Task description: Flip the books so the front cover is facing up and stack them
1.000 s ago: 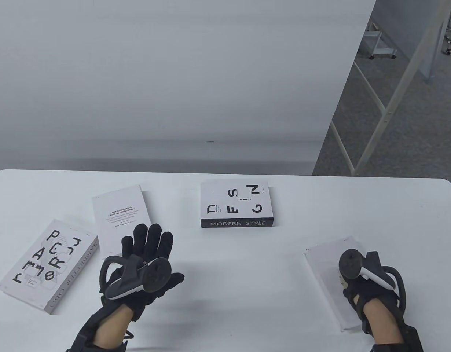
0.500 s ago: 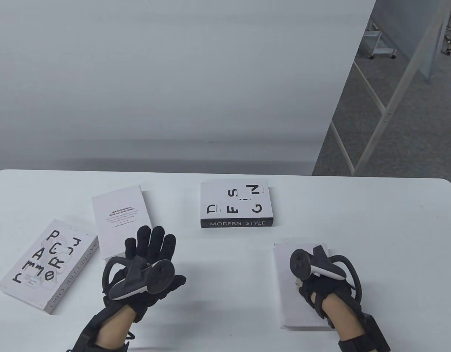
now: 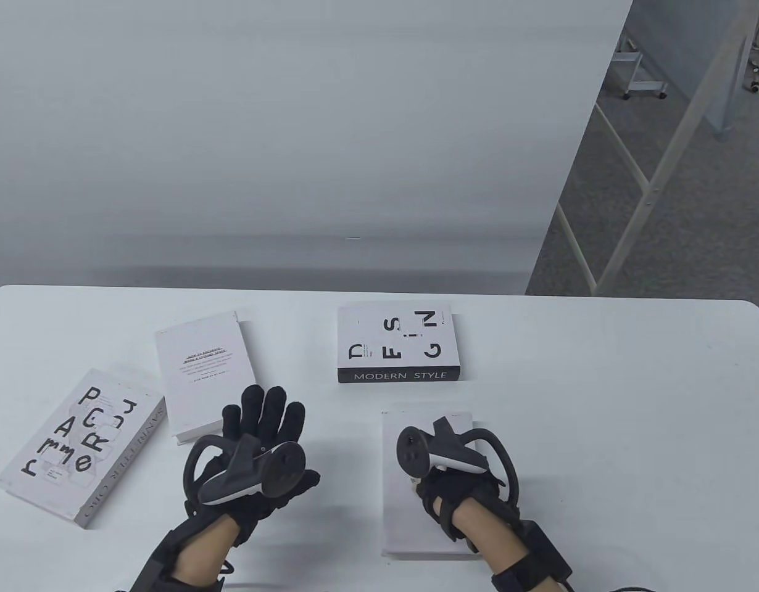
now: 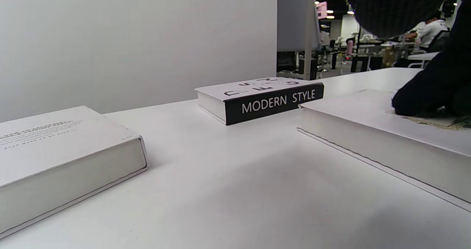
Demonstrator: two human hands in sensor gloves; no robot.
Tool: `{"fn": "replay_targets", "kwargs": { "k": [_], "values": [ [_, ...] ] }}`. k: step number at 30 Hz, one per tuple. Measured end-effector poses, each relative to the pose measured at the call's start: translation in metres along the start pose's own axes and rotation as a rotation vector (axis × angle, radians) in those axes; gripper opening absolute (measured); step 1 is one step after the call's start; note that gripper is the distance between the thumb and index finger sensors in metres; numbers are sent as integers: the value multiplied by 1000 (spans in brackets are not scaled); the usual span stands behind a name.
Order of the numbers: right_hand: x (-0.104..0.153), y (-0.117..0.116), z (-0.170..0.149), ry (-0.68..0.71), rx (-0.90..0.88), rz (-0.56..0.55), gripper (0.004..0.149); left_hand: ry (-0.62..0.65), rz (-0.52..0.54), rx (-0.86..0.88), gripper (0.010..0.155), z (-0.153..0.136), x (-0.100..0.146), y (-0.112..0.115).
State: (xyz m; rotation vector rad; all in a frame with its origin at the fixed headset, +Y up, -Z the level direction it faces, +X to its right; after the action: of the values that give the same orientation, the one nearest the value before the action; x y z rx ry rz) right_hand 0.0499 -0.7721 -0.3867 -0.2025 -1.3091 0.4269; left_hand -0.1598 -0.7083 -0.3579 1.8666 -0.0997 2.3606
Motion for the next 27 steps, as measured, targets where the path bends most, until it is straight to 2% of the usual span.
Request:
{"fn": "replay_targets", "kwargs": {
  "k": [3, 8, 12, 16, 21, 25, 27],
  "values": [
    [-3, 5, 19, 3, 12, -38, 54, 10, -11, -42, 100, 6, -1, 8],
    [-5, 10, 37, 48, 6, -66, 52, 38, -58, 5, 102, 15, -5, 25],
    [1, 13, 39, 118, -100, -160, 52, 65, -84, 80, 102, 24, -6, 38],
    [7, 9, 29, 161, -122, -201, 52, 83, -130, 148, 103, 32, -10, 53],
    [20, 10, 7, 210, -354, -293, 53, 17, -169, 209, 110, 28, -13, 68],
    [20, 14, -17, 166, -441, -316, 55, -28, -200, 361, 105, 21, -15, 79],
    [17, 10, -27, 142, -457, -306, 61, -34, -223, 435, 104, 19, -16, 84]
  ]
}}
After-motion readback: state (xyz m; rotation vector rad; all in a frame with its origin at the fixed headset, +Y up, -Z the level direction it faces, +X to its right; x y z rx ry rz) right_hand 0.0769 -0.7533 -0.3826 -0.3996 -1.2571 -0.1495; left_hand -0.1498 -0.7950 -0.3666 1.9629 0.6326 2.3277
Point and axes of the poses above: the tracker on the back of each hand, its own z axis roughly to the thumb side, its own x axis roughly from the fingertips to the wrist, y = z × x, the point moved 5 cm from there along -x, roughly from the wrist to the fingertips, and after that the axes turned 10 degrees about -y, right-handed, at the moved point
